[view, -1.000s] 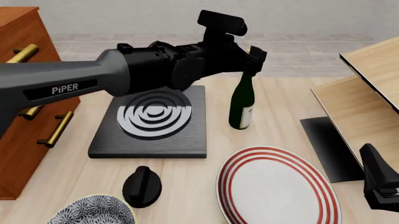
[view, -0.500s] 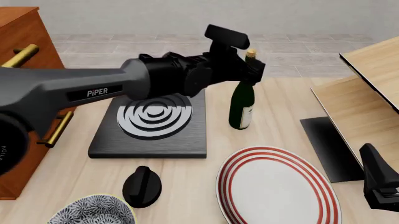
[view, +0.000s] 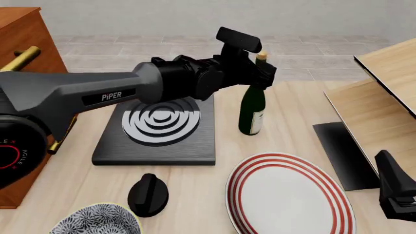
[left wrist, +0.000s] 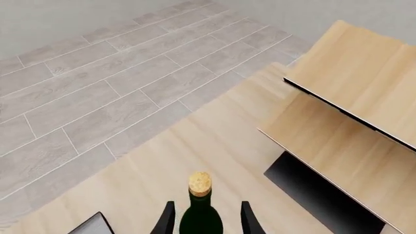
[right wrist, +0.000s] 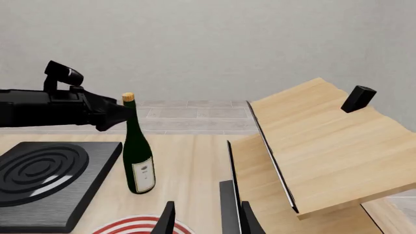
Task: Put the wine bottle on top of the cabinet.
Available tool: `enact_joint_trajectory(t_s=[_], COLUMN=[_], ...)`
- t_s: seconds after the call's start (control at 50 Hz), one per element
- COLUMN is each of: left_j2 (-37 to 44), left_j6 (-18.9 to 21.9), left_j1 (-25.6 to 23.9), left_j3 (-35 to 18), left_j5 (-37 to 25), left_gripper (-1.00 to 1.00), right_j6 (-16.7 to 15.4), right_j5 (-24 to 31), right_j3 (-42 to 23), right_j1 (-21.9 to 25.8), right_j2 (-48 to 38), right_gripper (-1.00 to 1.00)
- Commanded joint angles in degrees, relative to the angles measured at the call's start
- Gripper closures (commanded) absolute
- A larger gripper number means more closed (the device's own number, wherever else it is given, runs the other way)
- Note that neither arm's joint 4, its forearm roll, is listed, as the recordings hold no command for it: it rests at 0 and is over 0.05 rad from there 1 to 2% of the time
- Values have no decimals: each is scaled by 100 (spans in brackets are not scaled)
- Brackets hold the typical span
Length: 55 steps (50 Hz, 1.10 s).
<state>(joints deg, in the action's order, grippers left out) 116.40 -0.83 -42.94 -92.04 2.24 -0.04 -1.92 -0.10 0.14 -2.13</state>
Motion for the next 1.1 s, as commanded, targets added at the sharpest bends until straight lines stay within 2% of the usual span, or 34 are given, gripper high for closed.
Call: enact_joint_trajectory(t_s=[0.02,0.12,0.14,0.16,0.22,0.3,0.38,0.6,0.88,0.9,1.1], left_j2=[72,110,161,164,378,601,723,907,866,862,807], left_j6=[71,134,110,110,164,168,205,273,120,129,71], left_j1=[-6,-35,26,26,26,59,78,88,90,90,93], left_j3=[-98,-98,-321,-329,-1009,-1626,-1925,-2271,-1948,-1939,-1915], left_j5=[-38,-59,-229,-233,-766,-1191,-1388,-1615,-1442,-1436,-1453], left_gripper=[-100,-100,-100,-100,-100,-100,-100,-100,-100,100,100], right_j6=[3,-2,0,0,0,-2,0,-3,1,1,0], right_j5=[32,53,48,48,37,69,69,87,60,60,60], right_j3=[0,-1,0,0,2,-4,-6,-9,-9,-9,-6], right_j1=[1,1,1,1,1,2,2,3,3,3,4], right_j2=[28,55,47,47,38,66,63,82,50,50,54], right_gripper=[-100,-100,-100,-100,-100,-100,-100,-100,-100,-100,-100])
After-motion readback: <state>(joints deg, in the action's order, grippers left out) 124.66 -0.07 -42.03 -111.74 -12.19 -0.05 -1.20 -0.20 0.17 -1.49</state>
